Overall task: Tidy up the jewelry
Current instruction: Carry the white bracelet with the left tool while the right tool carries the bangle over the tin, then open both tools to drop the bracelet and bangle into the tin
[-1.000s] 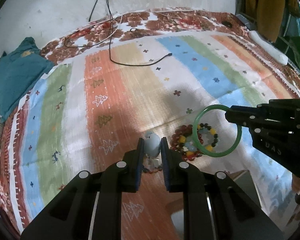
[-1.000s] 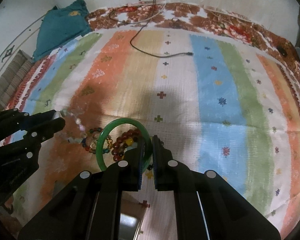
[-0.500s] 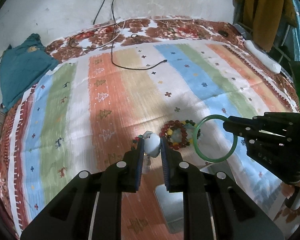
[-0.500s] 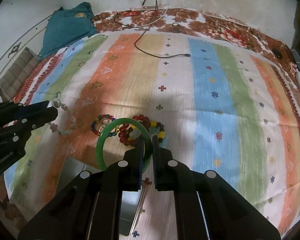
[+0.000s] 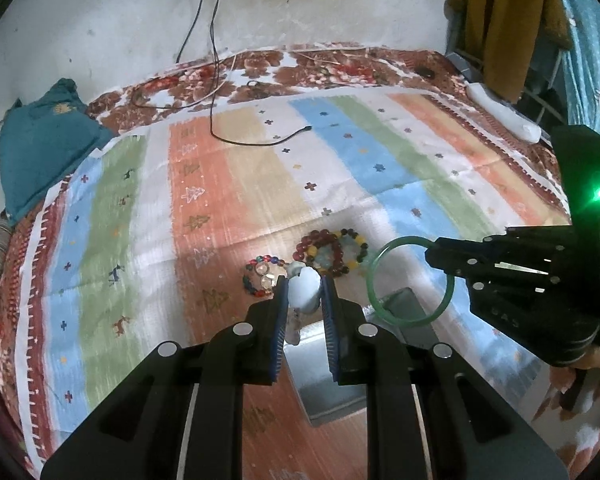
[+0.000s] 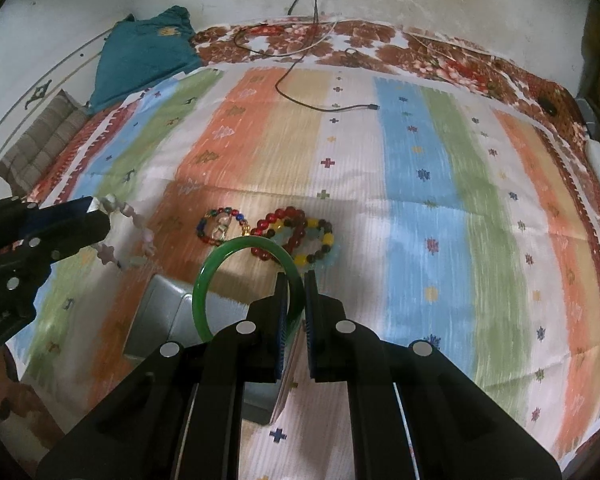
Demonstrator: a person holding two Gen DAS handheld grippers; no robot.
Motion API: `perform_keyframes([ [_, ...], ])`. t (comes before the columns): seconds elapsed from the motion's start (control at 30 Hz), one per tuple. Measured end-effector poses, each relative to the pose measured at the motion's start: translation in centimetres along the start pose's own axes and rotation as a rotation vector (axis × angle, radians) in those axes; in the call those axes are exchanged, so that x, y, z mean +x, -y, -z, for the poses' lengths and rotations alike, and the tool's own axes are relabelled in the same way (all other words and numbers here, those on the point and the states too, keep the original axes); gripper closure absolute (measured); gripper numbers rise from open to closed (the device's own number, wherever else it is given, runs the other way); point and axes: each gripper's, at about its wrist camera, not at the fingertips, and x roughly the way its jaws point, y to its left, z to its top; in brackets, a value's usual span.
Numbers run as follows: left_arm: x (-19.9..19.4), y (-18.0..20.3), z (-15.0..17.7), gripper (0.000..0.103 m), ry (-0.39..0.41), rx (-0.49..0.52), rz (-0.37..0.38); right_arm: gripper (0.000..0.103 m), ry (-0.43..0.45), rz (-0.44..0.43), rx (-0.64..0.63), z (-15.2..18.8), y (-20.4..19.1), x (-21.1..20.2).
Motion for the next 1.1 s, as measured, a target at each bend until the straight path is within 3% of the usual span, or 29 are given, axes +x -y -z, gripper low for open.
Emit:
perform_keyframes([
  [0.53,-1.3,1.4,2.2,0.087,-0.009,0.01,0.013,0.094,-0.018,-0.018,-0.005,2.3,-0.7,-0.8],
  [0.6,-1.2,1.5,2.4,0.083,-0.014,0.014,0.007,0.093,-0.032,-0.025,-0.006,2.4,-0.8,-0.5],
  [0.63,-1.2,1.5,2.4,0.068,-0.016,0.015,-0.006,0.089,-0.036,-0.018,-0.005,2.4,-0.8,-0.4],
  [0.67,-1.2,1.5,2.4,0.062,-0.013,0.014,-0.025,0.083,-0.036,-0.006,-0.002,2.3,-0.7,-0.3],
  [0.7,-1.2,1.3,2.4,0.062,-0.012,0.01,-0.039,0.066,-0.032,0.0,0.007,2.3,-0.5,-0.3],
  [0.73,-1.2,1.0,2.4,0.062,-0.013,0.003,-0.049,0.06,-0.031,0.0,0.016,2.2,-0.4,-0.3],
  [1.1,0.1,-1.7,2.0,0.051,-0.054,-0.074,-0.107,0.06,-0.053,0.013,0.084,0.9,1.5,1.1],
])
